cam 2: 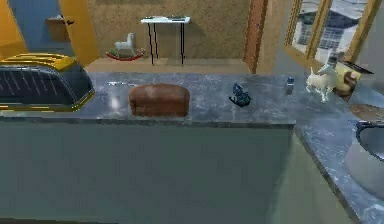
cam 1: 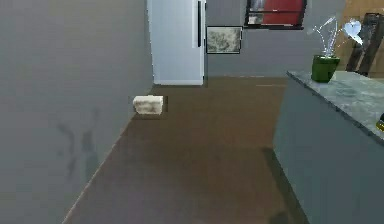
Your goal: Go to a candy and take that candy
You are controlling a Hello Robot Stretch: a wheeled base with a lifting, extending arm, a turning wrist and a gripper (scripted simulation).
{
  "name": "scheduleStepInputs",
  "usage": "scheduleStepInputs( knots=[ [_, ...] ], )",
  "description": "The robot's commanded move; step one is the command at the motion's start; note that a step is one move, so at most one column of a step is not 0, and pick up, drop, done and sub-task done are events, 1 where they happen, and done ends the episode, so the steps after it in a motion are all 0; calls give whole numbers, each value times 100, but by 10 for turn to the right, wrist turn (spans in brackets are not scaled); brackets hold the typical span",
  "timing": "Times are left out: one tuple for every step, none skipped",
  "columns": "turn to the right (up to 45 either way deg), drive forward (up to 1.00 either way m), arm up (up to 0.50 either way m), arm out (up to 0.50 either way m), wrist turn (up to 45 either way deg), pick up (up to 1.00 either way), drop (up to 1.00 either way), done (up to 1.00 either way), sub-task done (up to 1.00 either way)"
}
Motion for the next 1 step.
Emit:
scheduleStepInputs(
  knots=[
    [-450,0,0,0,0,0,0,0,0]
  ],
)
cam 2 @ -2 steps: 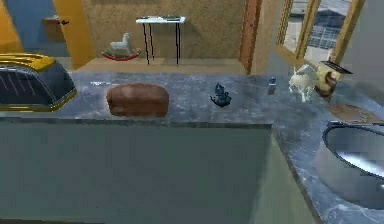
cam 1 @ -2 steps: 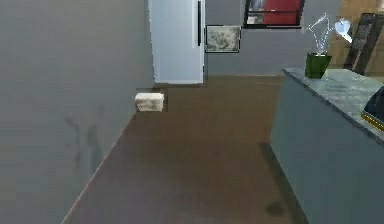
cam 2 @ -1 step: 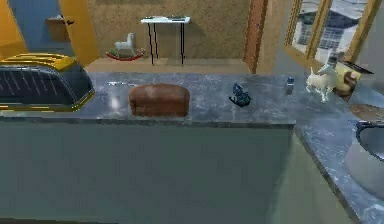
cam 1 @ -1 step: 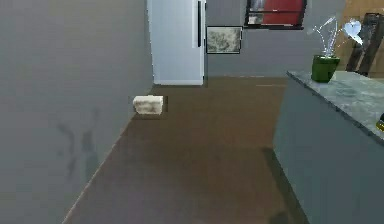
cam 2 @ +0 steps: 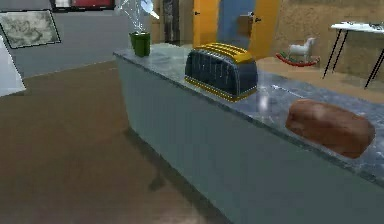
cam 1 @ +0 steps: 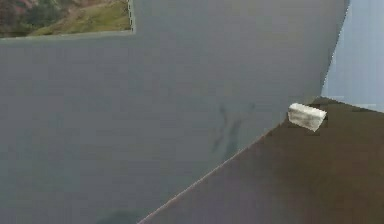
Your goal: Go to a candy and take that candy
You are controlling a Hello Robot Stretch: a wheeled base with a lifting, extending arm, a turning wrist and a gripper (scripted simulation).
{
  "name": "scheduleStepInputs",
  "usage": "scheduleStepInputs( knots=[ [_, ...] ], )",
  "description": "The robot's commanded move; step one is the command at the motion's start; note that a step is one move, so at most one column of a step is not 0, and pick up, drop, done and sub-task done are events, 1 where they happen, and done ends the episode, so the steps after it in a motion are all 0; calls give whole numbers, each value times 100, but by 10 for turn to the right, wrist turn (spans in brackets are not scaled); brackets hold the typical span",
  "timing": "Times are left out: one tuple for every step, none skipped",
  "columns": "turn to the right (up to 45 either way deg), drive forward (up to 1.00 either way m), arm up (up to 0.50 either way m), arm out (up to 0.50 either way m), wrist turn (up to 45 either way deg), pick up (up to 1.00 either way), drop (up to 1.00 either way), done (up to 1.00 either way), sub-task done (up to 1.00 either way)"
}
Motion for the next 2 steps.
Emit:
scheduleStepInputs(
  knots=[
    [-360,0,0,0,0,0,0,0,0],
    [0,35,0,0,0,0,0,0,0]
  ],
)
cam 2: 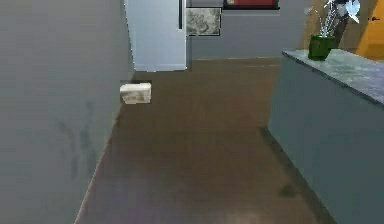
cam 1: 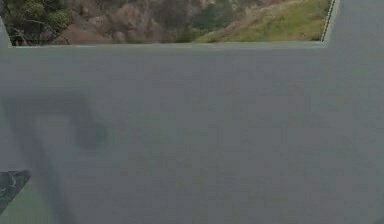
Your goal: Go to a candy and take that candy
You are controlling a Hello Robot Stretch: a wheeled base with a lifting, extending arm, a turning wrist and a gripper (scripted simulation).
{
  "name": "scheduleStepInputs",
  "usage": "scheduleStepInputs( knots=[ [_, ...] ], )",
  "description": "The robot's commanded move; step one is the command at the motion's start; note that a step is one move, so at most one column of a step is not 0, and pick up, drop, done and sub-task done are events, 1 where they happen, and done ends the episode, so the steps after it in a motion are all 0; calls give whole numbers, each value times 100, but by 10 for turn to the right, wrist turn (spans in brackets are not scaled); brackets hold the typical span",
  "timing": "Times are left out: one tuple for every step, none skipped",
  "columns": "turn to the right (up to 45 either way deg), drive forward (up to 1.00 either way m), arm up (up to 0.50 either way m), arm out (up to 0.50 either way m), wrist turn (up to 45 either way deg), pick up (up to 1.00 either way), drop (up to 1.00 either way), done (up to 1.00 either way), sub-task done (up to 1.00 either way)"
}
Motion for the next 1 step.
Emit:
scheduleStepInputs(
  knots=[
    [450,0,0,0,0,0,0,0,0]
  ],
)
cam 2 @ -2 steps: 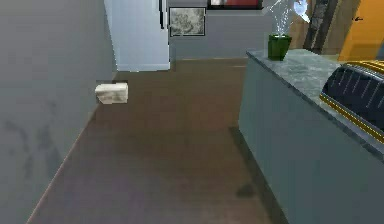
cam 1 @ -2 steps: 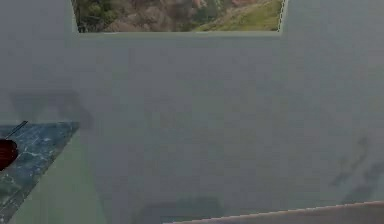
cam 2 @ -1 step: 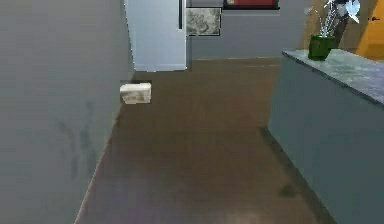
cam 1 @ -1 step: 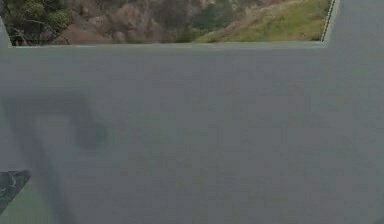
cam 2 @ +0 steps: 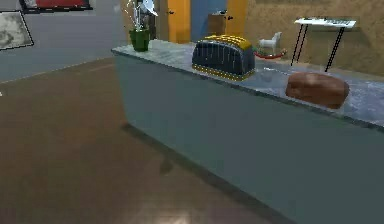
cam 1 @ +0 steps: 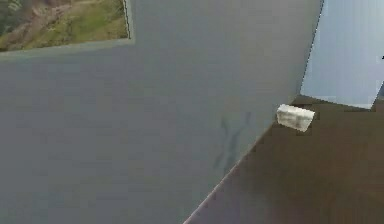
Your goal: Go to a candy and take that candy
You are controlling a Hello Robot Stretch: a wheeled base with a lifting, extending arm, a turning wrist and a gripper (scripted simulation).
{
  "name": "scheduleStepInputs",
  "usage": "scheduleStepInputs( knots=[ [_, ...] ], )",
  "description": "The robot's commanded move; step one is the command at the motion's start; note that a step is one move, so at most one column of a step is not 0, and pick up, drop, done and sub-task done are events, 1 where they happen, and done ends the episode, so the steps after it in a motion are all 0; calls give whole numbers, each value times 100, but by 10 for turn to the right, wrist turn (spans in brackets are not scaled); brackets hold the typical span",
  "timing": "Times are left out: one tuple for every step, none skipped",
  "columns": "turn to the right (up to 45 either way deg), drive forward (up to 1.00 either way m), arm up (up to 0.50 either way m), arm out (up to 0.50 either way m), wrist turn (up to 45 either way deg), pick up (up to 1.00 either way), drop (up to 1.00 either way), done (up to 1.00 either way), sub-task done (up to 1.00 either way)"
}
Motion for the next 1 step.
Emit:
scheduleStepInputs(
  knots=[
    [450,0,0,0,0,0,0,0,0]
  ],
)
